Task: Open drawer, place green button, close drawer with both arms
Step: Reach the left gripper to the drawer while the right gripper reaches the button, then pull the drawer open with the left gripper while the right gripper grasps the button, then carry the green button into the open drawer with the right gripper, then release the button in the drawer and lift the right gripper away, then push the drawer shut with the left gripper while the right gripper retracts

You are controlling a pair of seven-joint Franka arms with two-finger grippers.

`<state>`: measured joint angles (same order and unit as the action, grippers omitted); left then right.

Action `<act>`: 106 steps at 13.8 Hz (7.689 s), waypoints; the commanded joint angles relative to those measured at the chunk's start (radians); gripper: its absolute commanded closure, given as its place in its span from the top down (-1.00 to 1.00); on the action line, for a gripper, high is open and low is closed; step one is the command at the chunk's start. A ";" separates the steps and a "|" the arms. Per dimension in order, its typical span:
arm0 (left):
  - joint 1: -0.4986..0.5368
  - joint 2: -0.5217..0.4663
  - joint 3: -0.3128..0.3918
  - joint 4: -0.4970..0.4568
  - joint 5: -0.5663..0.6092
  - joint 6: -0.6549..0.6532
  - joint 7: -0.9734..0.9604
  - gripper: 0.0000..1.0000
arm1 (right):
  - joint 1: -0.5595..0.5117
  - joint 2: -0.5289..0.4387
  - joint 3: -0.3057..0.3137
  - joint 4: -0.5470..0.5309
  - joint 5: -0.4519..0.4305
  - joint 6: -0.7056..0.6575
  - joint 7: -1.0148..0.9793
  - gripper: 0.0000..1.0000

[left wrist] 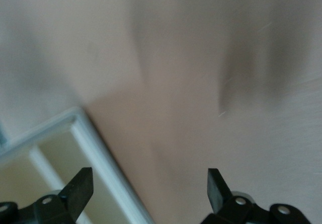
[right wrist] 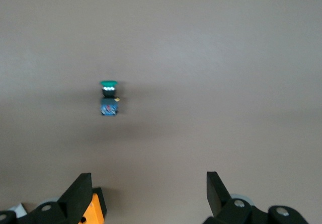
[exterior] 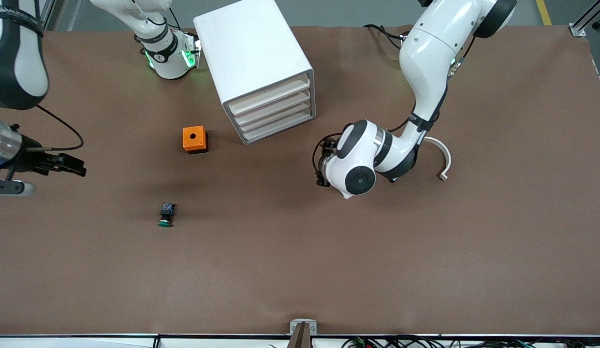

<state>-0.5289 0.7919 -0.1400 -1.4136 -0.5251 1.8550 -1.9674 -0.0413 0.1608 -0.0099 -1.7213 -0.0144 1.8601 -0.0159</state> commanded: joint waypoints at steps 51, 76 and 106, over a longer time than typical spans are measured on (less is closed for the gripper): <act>0.142 0.092 0.324 0.170 -0.463 -0.086 0.170 0.31 | 0.670 0.048 0.008 -0.181 0.056 0.246 1.365 -1.00; -0.057 -0.094 0.311 0.136 0.240 0.055 1.240 1.00 | 0.845 0.303 -0.004 0.089 -0.084 0.127 1.384 1.00; -0.206 0.012 0.040 0.033 0.160 0.165 0.854 1.00 | -0.040 -0.052 -0.016 0.147 0.005 -0.311 -0.035 1.00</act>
<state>-0.7299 0.8136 -0.0747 -1.3714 -0.3515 2.0410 -1.0752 -0.0622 0.1123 -0.0309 -1.5953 -0.0134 1.5584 -0.0646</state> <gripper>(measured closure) 0.000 0.000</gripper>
